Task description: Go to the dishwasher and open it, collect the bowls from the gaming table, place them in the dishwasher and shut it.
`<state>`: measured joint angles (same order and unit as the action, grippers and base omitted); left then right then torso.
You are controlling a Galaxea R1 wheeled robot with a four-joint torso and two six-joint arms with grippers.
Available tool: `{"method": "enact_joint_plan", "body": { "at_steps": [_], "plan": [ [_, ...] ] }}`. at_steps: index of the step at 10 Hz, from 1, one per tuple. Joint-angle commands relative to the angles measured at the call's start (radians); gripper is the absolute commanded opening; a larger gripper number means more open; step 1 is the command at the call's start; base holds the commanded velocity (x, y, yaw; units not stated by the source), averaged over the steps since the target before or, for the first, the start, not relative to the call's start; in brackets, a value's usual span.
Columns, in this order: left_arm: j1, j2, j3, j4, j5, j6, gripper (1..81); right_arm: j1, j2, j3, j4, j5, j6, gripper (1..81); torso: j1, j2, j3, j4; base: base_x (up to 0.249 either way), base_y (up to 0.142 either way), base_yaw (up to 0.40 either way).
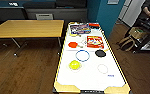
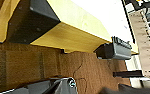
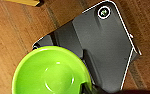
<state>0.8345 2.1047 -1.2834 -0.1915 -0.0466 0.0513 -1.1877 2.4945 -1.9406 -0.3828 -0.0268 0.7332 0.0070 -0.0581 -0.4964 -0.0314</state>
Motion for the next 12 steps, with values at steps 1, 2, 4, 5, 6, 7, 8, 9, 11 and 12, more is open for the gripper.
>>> {"method": "enact_joint_plan", "body": {
  "at_steps": [1,2,4,5,6,7,8,9,11,12],
  "plan": [
    [-0.188,-0.046,0.027,-0.002,0.137,-0.064,81.1,0.018,-0.018,0.01,-0.034,-0.05,-0.008,1.0,0.0,0.0,0.0,0.0,0.0,0.0,0.0],
    [-0.229,-0.032,0.009,-0.002,0.172,-0.077,81.1,0.016,-0.006,0.002,-0.034,-0.05,-0.008,1.0,0.0,0.0,0.0,0.0,0.0,0.0,0.0],
    [-0.3,-0.011,-0.011,-0.002,0.22,-0.108,81.1,0.012,0.002,-0.009,-0.036,-0.05,-0.008,1.0,0.0,0.0,0.0,0.0,0.0,0.0,0.0],
    [-0.329,0.011,-0.013,0.0,0.234,-0.116,81.1,0.012,0.006,-0.023,-0.034,-0.05,-0.008,1.0,0.0,0.0,0.0,0.0,0.0,0.0,0.0],
    [-0.36,0.04,-0.022,0.0,0.258,-0.126,81.1,0.01,0.011,-0.035,-0.034,-0.05,-0.008,1.0,0.0,0.0,0.0,0.0,0.0,0.0,0.0],
    [-0.393,0.081,-0.047,0.001,0.283,-0.169,81.1,0.012,0.02,-0.047,-0.034,-0.05,-0.006,1.0,0.0,0.0,0.0,0.0,0.0,0.0,0.0],
    [-0.435,0.107,-0.077,0.0,0.287,-0.246,81.1,0.013,0.026,-0.058,-0.033,-0.05,-0.006,1.0,0.0,0.0,0.0,0.0,0.0,0.0,0.0],
    [-0.474,0.115,-0.088,0.001,0.288,-0.333,81.1,0.013,0.031,-0.061,-0.033,-0.048,-0.006,1.0,0.0,0.0,0.0,0.0,0.0,0.0,0.0],
    [-0.568,0.118,-0.106,0.003,0.289,-0.455,81.1,0.018,0.033,-0.063,-0.033,-0.048,-0.006,1.0,0.0,0.0,0.0,0.0,0.0,0.0,0.0],
    [-0.608,0.124,-0.115,0.006,0.294,-0.476,81.1,0.018,0.034,-0.063,-0.031,-0.048,-0.006,1.0,0.0,0.0,0.0,0.0,0.0,0.0,0.0]
  ]
}}
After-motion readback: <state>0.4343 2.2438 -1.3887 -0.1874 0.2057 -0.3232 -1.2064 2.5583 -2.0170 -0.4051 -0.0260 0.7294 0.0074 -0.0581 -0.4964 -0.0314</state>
